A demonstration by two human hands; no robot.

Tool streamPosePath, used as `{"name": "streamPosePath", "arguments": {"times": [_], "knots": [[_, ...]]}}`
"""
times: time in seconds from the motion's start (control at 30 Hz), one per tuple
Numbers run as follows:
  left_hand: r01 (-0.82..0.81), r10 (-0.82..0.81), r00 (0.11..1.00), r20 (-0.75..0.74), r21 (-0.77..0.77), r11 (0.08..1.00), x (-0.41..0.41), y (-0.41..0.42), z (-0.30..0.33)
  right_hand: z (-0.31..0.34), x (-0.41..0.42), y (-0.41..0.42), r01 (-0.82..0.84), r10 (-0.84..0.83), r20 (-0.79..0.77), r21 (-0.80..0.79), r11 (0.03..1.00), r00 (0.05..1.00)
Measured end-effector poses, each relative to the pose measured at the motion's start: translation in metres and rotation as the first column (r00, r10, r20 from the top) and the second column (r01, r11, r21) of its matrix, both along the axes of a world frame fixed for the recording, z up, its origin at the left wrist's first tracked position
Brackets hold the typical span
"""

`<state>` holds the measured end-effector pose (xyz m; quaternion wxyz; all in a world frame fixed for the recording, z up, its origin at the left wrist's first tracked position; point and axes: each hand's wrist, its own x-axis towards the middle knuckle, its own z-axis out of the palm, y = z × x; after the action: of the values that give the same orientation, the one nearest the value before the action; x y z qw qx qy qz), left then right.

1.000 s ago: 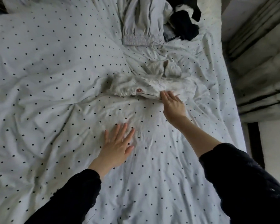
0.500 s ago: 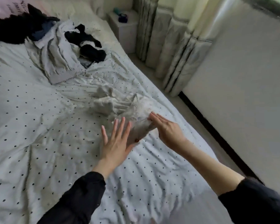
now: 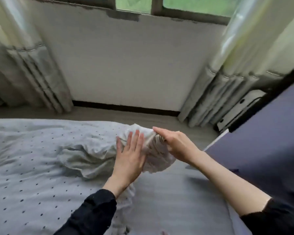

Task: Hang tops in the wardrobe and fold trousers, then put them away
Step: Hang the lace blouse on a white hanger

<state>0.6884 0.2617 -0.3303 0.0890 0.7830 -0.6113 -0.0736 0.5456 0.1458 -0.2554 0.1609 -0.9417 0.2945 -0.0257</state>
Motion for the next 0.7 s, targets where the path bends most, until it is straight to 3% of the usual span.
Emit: {"name": "streamPosePath", "arguments": {"times": [0.13, 0.23, 0.43, 0.57, 0.7], "knots": [[0.315, -0.313, 0.949, 0.045, -0.041, 0.948, -0.094, -0.038, 0.006, 0.002, -0.115, -0.006, 0.259, -0.258, -0.026, 0.059, 0.964, 0.966], [0.506, -0.507, 0.862, 0.013, 0.026, 0.862, -0.173, -0.064, 0.002, 0.006, -0.206, -0.003, 0.468, -0.464, -0.061, 0.083, 0.880, 0.884], [0.653, -0.651, 0.757, -0.046, 0.048, 0.756, -0.256, -0.083, 0.005, 0.004, -0.312, 0.000, 0.717, -0.710, -0.099, 0.113, 0.688, 0.697], [0.730, -0.698, 0.677, -0.235, 0.093, 0.677, -0.306, -0.093, 0.011, 0.004, -0.380, -0.001, 0.869, -0.865, -0.086, 0.073, 0.490, 0.494], [0.812, -0.700, 0.562, -0.441, 0.131, 0.569, -0.352, -0.107, 0.013, 0.012, -0.435, 0.002, 0.950, -0.956, 0.027, 0.108, 0.294, 0.293]]}}
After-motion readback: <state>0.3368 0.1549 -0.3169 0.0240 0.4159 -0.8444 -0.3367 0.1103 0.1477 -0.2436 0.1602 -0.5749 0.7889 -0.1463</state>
